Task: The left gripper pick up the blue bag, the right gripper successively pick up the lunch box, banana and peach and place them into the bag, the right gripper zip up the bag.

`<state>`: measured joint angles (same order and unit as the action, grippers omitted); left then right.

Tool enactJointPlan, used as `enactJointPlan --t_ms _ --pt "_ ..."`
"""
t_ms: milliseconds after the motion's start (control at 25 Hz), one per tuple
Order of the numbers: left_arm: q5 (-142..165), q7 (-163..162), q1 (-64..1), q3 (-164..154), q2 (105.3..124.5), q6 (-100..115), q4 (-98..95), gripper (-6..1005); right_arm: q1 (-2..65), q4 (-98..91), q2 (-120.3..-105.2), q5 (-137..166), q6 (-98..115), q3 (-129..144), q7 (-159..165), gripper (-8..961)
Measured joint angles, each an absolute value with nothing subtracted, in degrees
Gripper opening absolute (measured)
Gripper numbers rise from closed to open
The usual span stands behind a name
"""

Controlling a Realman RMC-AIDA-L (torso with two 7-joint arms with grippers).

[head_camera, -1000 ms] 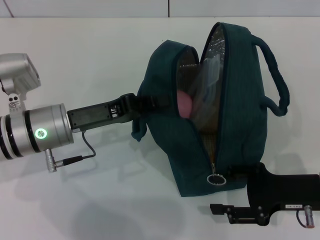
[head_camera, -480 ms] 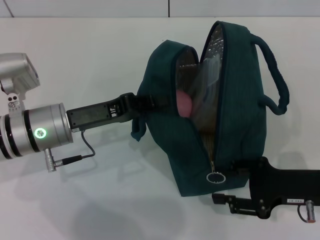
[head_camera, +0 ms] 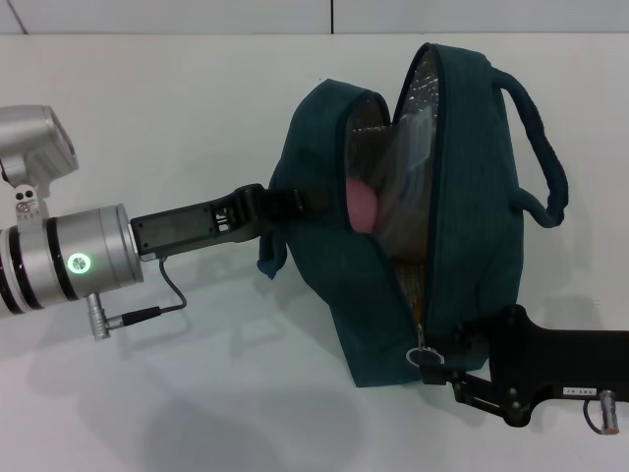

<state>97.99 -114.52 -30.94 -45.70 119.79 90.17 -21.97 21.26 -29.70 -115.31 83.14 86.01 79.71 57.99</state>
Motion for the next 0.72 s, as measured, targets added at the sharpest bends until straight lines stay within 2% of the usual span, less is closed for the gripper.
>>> enactJointPlan --t_ms 40,680,720 --pt "98.0 -114.5 -30.9 -45.7 119.79 90.2 -22.0 65 21.3 -29.7 -115.31 83.1 86.0 79.7 58.0 226" --pt "98.0 -114.5 -30.8 -45.7 119.87 90.2 -22.0 77 21.3 -29.6 -115.35 83.0 84.5 79.7 58.0 206" --pt "98.0 -114.5 -30.8 -45.7 119.88 90.2 -22.0 77 21.3 -29.6 -115.37 83.0 84.3 79.8 58.1 140"
